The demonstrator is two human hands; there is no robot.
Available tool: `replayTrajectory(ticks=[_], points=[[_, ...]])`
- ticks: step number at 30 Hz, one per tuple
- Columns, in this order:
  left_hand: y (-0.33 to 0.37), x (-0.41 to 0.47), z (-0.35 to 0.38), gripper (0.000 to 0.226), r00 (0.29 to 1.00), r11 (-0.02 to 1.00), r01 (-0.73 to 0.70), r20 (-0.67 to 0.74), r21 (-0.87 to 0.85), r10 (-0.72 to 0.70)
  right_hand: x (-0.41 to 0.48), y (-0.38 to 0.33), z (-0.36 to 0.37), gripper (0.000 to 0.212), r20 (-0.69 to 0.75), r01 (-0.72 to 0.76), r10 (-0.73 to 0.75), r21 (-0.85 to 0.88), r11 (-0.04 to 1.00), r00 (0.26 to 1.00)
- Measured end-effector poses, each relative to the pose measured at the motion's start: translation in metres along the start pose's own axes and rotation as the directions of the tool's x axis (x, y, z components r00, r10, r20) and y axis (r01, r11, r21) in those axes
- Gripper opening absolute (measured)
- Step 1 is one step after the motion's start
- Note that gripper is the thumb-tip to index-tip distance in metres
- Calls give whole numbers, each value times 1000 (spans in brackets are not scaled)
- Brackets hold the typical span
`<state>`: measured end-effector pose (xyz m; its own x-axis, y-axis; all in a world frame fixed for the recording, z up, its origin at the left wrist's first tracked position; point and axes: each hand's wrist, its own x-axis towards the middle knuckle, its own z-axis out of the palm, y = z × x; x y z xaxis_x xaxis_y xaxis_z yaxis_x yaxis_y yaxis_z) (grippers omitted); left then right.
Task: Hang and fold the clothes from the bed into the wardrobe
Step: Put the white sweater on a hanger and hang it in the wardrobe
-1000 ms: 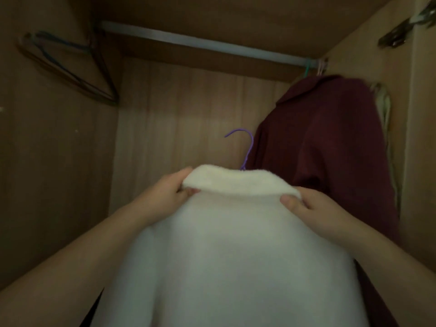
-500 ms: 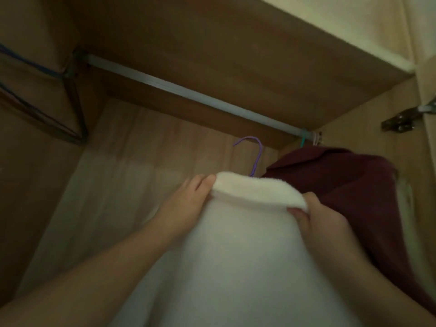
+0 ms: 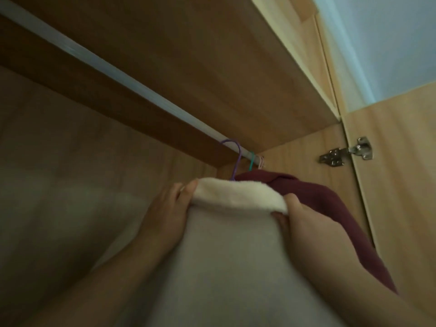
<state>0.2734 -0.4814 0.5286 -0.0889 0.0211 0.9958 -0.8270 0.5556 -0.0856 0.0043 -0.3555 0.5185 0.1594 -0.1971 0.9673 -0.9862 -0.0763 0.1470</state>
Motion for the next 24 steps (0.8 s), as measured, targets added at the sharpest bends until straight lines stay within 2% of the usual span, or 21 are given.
replayTrajectory(ticks=[2, 5, 8, 11, 15, 21, 24], points=[[-3, 21, 17, 50, 999, 998, 32, 31, -55, -30, 20, 13, 7, 23, -62, 6, -8, -39, 999, 998], [-2, 62, 46, 53, 998, 999, -9, 56, 36, 7, 57, 34, 12, 24, -106, -40, 25, -140, 989, 994], [9, 94, 63, 55, 996, 999, 31, 88, 28, -34, 94, 52, 18, 27, -118, -80, 58, -191, 978, 991], [22, 94, 73, 56, 995, 997, -76, 68, -2, 75, 121, 60, 26, 26, -112, -73, 54, -175, 982, 992], [32, 83, 93, 66, 976, 987, -159, 147, -29, 162, 146, 60, 46, 25, -50, -26, 16, -198, 980, 999], [24, 81, 124, 64, 965, 997, -39, 255, -68, 55, 162, 48, 82, 18, 33, 16, -11, -169, 986, 999], [19, 70, 133, 68, 951, 995, 2, 307, -100, 29, 153, 47, 93, 19, 51, 1, 10, -208, 978, 999]])
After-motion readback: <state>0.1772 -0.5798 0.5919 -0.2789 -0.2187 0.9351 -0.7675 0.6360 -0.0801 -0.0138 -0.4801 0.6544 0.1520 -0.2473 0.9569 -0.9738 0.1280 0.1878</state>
